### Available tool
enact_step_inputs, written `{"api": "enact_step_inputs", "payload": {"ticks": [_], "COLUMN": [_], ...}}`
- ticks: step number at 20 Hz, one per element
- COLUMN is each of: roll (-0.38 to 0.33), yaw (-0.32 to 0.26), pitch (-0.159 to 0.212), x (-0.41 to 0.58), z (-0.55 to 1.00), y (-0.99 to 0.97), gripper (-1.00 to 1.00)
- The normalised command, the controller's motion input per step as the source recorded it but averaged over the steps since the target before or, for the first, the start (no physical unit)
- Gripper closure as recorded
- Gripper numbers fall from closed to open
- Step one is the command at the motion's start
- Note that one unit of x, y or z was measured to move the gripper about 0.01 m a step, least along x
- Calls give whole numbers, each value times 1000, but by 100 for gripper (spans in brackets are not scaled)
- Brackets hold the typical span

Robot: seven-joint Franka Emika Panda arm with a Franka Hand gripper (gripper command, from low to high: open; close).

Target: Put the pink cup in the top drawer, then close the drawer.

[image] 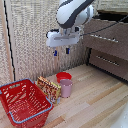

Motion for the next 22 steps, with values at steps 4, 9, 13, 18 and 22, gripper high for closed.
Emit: {"api": "enact_step_inputs", "payload": {"ticks": [4, 9, 13, 18, 22], "roll": [-8, 0, 0, 0, 0], "yaw": [0, -3, -15, -12, -8], "pitch": [-21, -36, -27, -27, -11], "x": [-467, -657, -572, -411, -268], "z": [-209, -267, -269, -358, -377], "y": [-24, -123, -191, -311, -264], "gripper": [-100, -100, -100, -100, -100]}}
